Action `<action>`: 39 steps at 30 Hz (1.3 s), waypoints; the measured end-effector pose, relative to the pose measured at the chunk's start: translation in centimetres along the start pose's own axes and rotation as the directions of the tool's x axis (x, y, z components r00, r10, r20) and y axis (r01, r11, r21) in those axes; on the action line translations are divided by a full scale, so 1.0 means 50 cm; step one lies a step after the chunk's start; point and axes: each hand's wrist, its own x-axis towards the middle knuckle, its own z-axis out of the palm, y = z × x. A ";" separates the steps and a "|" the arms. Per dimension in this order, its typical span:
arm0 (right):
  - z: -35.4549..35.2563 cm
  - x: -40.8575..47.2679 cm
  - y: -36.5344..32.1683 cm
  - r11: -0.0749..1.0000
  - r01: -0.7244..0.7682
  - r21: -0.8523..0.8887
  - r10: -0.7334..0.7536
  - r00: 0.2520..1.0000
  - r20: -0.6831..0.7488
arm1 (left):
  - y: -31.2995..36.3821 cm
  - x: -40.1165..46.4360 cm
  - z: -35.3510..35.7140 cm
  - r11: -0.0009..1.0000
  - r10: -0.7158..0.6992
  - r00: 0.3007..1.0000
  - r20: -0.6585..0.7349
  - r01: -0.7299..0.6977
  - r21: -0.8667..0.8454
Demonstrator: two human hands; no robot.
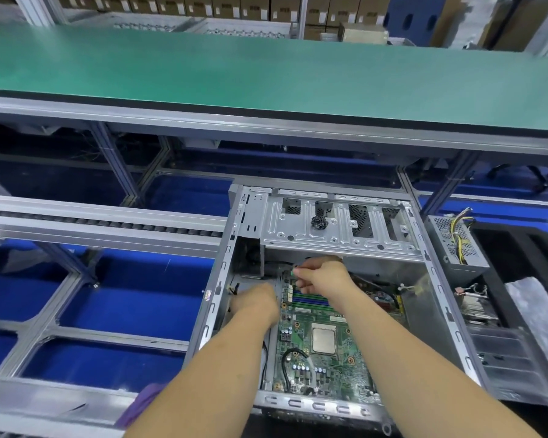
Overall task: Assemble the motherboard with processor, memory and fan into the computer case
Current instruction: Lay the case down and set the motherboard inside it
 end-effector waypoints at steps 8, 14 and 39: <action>0.006 0.023 -0.011 0.792 0.109 -0.601 -0.149 0.989 -0.016 | 0.006 0.003 0.001 0.999 -0.005 1.000 0.024 0.006 -0.040; 0.027 0.033 -0.018 0.795 0.086 -0.601 -0.089 0.996 0.026 | 0.008 0.008 0.006 0.999 -0.013 1.000 0.000 0.013 -0.051; 0.032 0.049 0.005 0.761 0.116 -0.638 -0.133 0.991 0.022 | 0.009 0.013 0.008 0.998 -0.021 1.000 -0.017 0.020 -0.063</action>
